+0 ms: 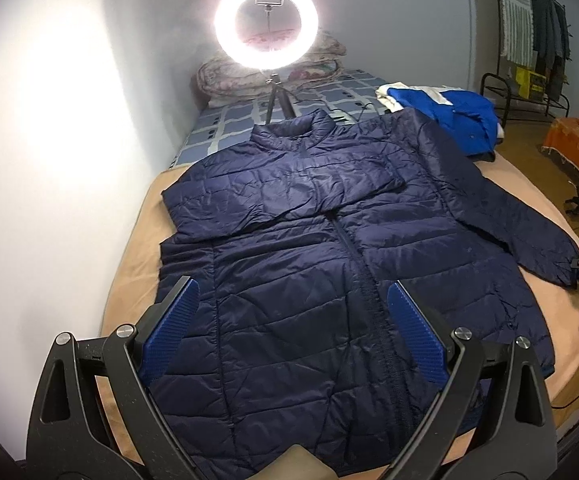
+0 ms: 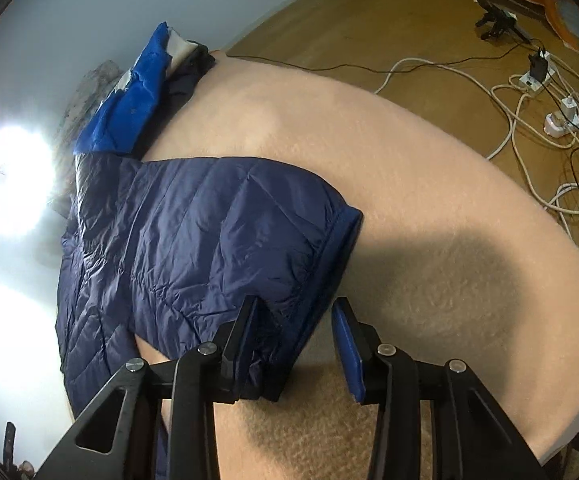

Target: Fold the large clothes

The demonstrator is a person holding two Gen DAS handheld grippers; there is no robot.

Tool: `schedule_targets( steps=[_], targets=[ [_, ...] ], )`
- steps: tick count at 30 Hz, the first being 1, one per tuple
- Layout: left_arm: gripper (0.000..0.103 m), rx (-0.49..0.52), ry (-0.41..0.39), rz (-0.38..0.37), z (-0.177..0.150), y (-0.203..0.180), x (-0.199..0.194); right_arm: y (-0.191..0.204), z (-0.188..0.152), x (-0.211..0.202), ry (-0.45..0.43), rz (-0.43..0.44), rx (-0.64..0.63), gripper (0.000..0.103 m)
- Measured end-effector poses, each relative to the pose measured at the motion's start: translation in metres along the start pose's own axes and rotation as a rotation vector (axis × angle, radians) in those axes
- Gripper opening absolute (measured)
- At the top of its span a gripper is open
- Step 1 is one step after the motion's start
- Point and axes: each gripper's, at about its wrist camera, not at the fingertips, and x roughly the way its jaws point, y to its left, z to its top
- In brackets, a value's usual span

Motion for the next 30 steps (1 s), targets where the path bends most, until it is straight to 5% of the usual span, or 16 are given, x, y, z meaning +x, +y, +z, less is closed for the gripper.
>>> schedule_targets(
  steps=[6, 12, 20, 30],
  targets=[
    [0.097, -0.010, -0.011, 0.035, -0.002, 0.009, 0.000, 0.014, 0.004, -0.002, -0.008, -0.031, -0.059, 0.006],
    [0.097, -0.015, -0.028, 0.057, -0.004, 0.019, -0.002, 0.054, 0.010, -0.036, -0.093, -0.024, -0.167, 0.002],
    [0.097, -0.071, -0.044, 0.062, -0.004, 0.042, -0.006, 0.167, 0.022, -0.077, -0.174, 0.027, -0.417, 0.002],
    [0.097, -0.167, -0.077, 0.103, -0.003, 0.081, -0.016, 0.313, -0.003, -0.055, -0.149, 0.130, -0.650, 0.002]
  ],
)
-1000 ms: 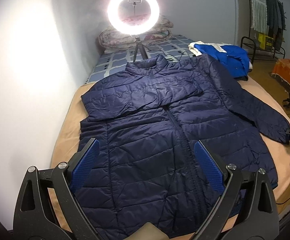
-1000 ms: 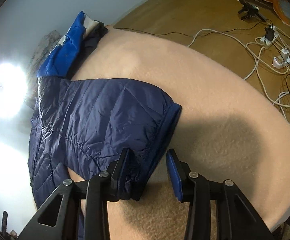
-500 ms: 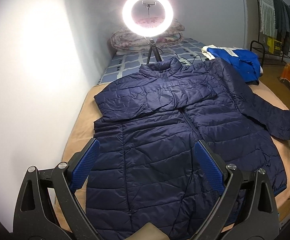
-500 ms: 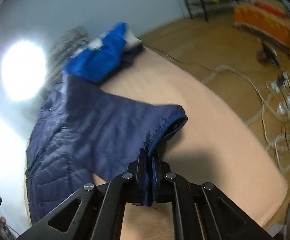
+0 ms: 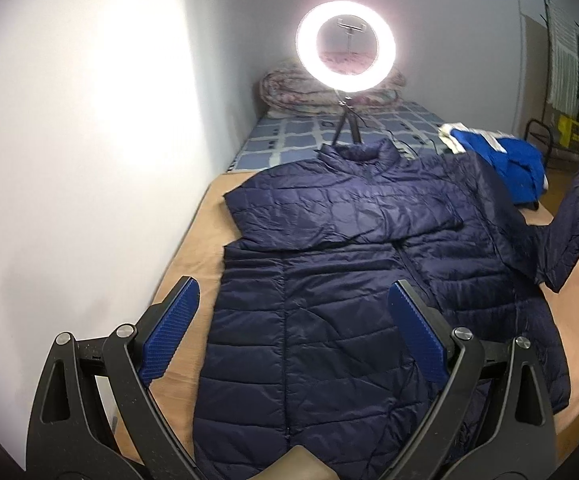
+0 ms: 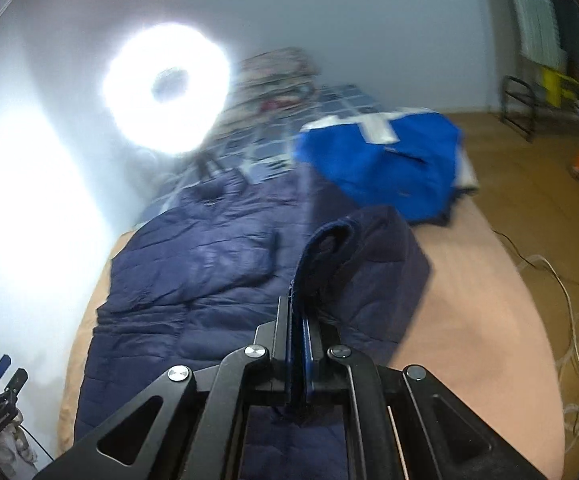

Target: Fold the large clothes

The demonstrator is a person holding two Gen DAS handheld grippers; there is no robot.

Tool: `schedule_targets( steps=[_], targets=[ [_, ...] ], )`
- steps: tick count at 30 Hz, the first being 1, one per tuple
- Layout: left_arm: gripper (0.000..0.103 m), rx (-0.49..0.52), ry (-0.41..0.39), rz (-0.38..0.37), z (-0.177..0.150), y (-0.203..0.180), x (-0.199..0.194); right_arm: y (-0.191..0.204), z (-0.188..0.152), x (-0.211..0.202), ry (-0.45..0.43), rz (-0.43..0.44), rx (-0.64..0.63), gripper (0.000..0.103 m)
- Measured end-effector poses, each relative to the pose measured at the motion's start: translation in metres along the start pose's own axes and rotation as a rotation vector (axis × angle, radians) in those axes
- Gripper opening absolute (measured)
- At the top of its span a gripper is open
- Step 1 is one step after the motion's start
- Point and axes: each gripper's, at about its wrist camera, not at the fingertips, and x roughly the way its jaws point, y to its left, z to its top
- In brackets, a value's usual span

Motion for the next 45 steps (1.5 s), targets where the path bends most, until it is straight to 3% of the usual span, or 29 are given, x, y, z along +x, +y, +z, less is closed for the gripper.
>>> schedule_targets(
  steps=[8, 14, 23, 26, 28, 30, 31, 34, 38, 41, 45],
  targets=[
    [0.097, -0.135, -0.033, 0.049, 0.006, 0.036, -0.004, 0.112, 0.013, 0.074, 0.052, 0.118, -0.147, 0.002],
    [0.097, -0.155, -0.082, 0.127, 0.008, 0.052, -0.008, 0.195, -0.006, 0.145, 0.131, 0.189, -0.251, 0.001],
    [0.097, -0.173, -0.039, 0.148, 0.008, 0.063, 0.011, 0.256, -0.036, 0.216, 0.222, 0.271, -0.329, 0.001],
    [0.097, -0.179, -0.026, 0.135, 0.010, 0.062, 0.017, 0.260, -0.038, 0.229, 0.240, 0.287, -0.329, 0.004],
    [0.097, -0.206, 0.000, 0.075, 0.011, 0.063, 0.022, 0.261, -0.038, 0.234, 0.260, 0.314, -0.316, 0.010],
    [0.097, -0.235, 0.046, -0.012, 0.011, 0.064, 0.032, 0.255, -0.035, 0.233, 0.270, 0.379, -0.289, 0.046],
    [0.097, -0.244, 0.062, -0.042, 0.012, 0.063, 0.037, 0.251, -0.032, 0.228, 0.266, 0.404, -0.276, 0.051],
    [0.097, -0.253, 0.120, -0.125, 0.017, 0.061, 0.058, 0.230, -0.022, 0.205, 0.237, 0.456, -0.271, 0.052],
    [0.097, -0.237, 0.196, -0.225, 0.029, 0.050, 0.106, 0.185, -0.009, 0.170, 0.198, 0.454, -0.259, 0.054],
    [0.097, -0.249, 0.273, -0.326, 0.033, 0.038, 0.148, 0.137, -0.005, 0.149, 0.157, 0.378, -0.256, 0.055],
    [0.097, -0.220, 0.357, -0.323, 0.034, 0.014, 0.203, 0.075, -0.007, 0.142, 0.137, 0.239, -0.238, 0.055]
  ],
)
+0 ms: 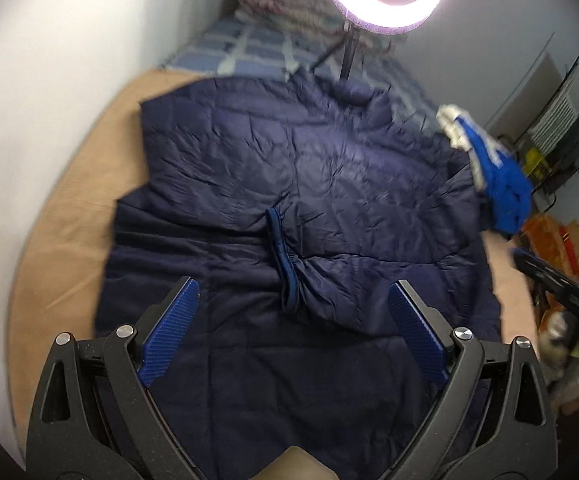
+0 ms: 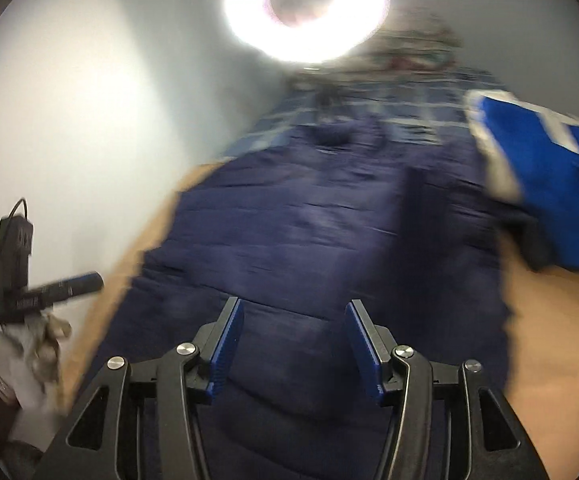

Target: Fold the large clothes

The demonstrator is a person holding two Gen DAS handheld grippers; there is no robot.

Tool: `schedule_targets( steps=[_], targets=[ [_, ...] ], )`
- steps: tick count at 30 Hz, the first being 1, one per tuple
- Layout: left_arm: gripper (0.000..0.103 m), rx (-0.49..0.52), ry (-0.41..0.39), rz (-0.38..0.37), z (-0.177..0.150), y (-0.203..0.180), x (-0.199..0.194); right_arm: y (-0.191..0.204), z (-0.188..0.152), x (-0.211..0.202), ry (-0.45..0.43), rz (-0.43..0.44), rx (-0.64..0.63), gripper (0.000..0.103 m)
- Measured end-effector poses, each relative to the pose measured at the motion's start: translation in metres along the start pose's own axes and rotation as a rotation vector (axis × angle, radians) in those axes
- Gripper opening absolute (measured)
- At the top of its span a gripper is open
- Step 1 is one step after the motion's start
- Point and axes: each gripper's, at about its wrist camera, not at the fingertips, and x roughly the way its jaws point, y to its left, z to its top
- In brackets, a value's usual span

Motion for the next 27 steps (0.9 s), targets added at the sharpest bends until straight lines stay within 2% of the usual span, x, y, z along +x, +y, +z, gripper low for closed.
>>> schedule_targets(
  steps=[6, 7, 9, 12, 13, 14, 17, 21, 23, 27],
  targets=[
    [0.097, -0.058, 0.132, 0.062, 0.015, 0.012, 0.079, -0.091, -0.018, 0.011, 0.026, -0.198, 0.120, 0.055],
    [0.096, -0.071, 0.142, 0.069, 0.016, 0.015, 0.087, -0.103, -0.020, 0.015, 0.031, -0.208, 0.143, 0.055],
    [0.085, -0.092, 0.163, 0.060, 0.018, 0.018, 0.100, -0.122, -0.022, 0.021, 0.038, -0.220, 0.179, 0.055],
    [0.051, -0.070, 0.176, 0.074, 0.018, 0.011, 0.109, -0.143, -0.022, 0.034, 0.048, -0.242, 0.213, 0.055],
    [0.025, -0.040, 0.177, 0.086, 0.019, 0.004, 0.110, -0.147, -0.022, 0.040, 0.051, -0.243, 0.223, 0.055],
    [0.012, -0.010, 0.178, 0.096, 0.019, -0.002, 0.111, -0.150, -0.023, 0.042, 0.053, -0.243, 0.227, 0.055],
    [0.009, 0.136, 0.081, 0.165, 0.024, -0.027, 0.095, -0.151, -0.023, 0.054, 0.065, -0.259, 0.213, 0.054],
    [0.007, 0.245, -0.052, 0.237, 0.048, -0.036, 0.075, -0.144, -0.022, 0.065, 0.086, -0.284, 0.169, 0.030],
    [0.007, 0.258, -0.088, 0.264, 0.064, -0.030, 0.073, -0.134, -0.021, 0.069, 0.089, -0.316, 0.136, 0.027],
    [0.005, 0.215, -0.116, 0.288, 0.092, -0.005, 0.087, -0.127, -0.015, 0.074, 0.100, -0.370, 0.109, 0.028]
  ],
)
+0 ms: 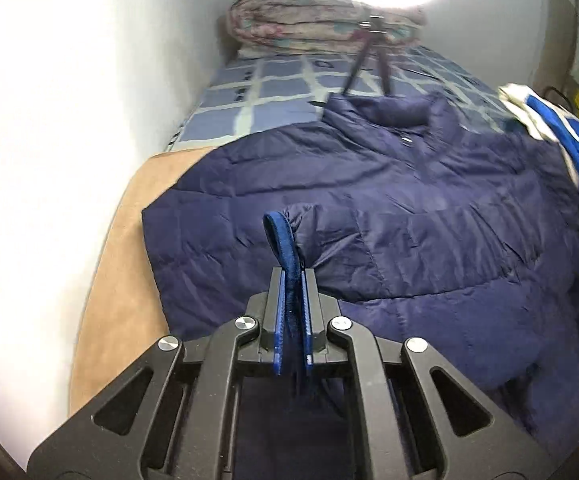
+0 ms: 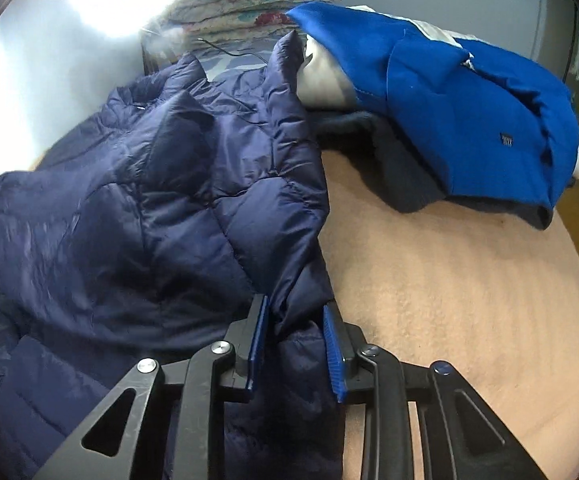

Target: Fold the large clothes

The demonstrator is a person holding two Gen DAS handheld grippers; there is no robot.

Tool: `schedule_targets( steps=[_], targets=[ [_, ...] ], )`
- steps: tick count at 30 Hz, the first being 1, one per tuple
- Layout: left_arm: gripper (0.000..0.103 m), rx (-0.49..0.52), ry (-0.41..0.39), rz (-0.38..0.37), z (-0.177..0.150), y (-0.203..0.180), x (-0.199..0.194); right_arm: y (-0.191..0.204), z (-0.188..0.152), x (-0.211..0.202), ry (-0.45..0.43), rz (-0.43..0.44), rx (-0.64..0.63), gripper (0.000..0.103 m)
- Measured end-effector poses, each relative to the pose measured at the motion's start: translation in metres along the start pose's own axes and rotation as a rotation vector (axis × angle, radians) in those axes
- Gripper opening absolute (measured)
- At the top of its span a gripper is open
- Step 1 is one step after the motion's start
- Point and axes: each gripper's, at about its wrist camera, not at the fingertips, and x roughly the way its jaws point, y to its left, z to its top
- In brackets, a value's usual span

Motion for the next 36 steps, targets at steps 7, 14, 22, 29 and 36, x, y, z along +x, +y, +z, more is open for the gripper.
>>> schedule_targets(
  steps=[7, 14, 22, 29, 36],
  targets=[
    [0.004, -0.016, 0.053, -0.017, -0.014, 0.016, 0.047, 0.040, 0.017, -0.034, -0.192, -0.111, -0.154, 0.029],
    [0.004, 0.020, 0.058, 0.031, -0.016, 0.016, 0.066, 0.072, 0.060, 0.017, -0.079, -0.072, -0.270, 0.028],
    [0.004, 0.047, 0.020, 0.081, 0.026, 0.012, 0.087, 0.043, 0.068, 0.062, -0.080, -0.249, -0.128, 0.026],
    [0.029, 0.081, 0.072, 0.171, 0.016, 0.008, 0.101, 0.040, 0.072, 0.057, -0.083, -0.232, -0.115, 0.027],
    [0.043, -0.026, -0.013, 0.046, 0.005, 0.045, 0.003, 0.013, 0.051, -0.018, -0.139, 0.033, -0.045, 0.048]
  ],
)
